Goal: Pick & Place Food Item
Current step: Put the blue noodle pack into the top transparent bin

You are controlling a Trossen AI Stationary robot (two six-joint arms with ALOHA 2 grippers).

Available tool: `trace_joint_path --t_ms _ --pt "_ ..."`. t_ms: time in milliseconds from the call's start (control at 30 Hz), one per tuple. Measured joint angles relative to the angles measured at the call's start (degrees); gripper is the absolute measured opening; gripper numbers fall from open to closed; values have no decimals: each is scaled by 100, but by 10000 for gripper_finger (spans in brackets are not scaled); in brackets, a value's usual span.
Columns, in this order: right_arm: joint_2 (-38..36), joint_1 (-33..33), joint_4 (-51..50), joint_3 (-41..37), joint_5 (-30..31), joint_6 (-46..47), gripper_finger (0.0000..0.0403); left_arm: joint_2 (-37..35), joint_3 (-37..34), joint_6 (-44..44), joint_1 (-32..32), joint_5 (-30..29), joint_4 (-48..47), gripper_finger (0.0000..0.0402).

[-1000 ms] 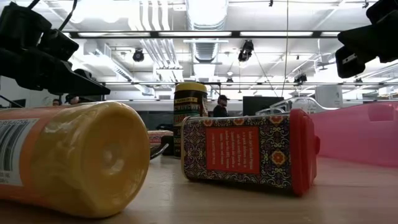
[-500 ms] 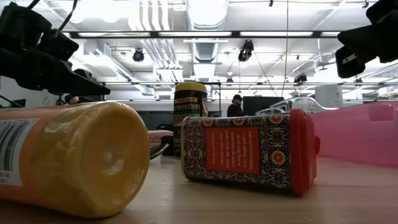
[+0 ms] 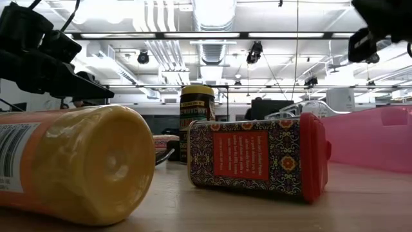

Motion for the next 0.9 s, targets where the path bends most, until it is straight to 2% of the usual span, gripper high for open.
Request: trace_joint_path --t_ms 233,433,567,767,900 --pt "0 -2 1207 19 52 -1155 8 -2 0 -2 0 1 1 244" --pt "190 -4 1169 679 801 -2389 8 -2 0 -2 0 1 1 244" --pt "684 -2 1155 1292 966 -3332 8 -2 0 -4 0 1 -1 244" --pt "1816 -2 1129 2293 1035 -4527 8 0 0 -15 0 1 1 244" --pt "2605 0 856 3062 1759 -4749 8 -2 0 -15 1 0 1 244"
